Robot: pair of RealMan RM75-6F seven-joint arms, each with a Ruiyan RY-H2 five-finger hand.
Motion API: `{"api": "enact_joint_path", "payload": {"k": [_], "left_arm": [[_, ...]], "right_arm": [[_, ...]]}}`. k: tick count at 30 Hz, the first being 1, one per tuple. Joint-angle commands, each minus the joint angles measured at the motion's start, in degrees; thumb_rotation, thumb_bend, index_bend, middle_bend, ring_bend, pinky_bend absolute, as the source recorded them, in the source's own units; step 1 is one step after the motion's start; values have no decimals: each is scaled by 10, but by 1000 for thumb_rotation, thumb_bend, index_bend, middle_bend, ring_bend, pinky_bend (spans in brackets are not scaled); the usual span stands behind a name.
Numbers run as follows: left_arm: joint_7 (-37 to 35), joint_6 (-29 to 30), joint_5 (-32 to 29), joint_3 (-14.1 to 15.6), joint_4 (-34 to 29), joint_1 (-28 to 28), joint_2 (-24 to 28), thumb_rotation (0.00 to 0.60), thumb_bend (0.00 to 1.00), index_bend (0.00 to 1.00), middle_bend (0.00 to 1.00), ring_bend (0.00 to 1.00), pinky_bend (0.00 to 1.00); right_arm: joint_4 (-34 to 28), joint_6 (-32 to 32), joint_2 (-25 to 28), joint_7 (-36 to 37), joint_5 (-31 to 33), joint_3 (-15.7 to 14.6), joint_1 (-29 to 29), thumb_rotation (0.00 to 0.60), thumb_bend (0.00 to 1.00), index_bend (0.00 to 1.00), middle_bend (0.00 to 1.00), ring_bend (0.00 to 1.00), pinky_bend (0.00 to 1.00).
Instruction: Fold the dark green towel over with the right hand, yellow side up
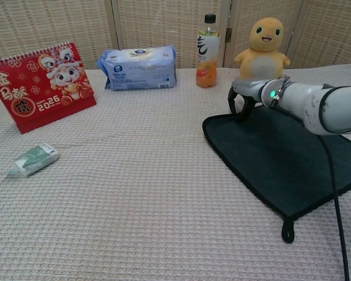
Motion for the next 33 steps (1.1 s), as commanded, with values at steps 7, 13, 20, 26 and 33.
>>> {"api": "enact_joint_path", "payload": {"k": [7,13,20,26,33], "left_arm": [[-3,9,10,2,-2,2,1,600,442,0,0,0,0],[-3,15,18,5,-7,4,3,600,443,0,0,0,0],[1,20,26,8,-13,5,3,600,443,0,0,0,0],[5,24,34,11,-18,6,3,600,443,0,0,0,0],[8,26,41,15,-21,6,2,600,444,0,0,0,0]], "right_arm": [[-40,26,22,3,-13,-3,-20,600,446,623,181,111,0],[-160,82,88,2,-45,-30,-72,600,447,623,182,111,0],[-386,159,224,-37,-66,-76,-158,600,447,624,182,110,0],[-511,209,306,-77,-67,-121,-217,600,447,623,182,111,0],[-563,242,351,-47,-99,-172,-275,600,447,624,183,111,0]]}}
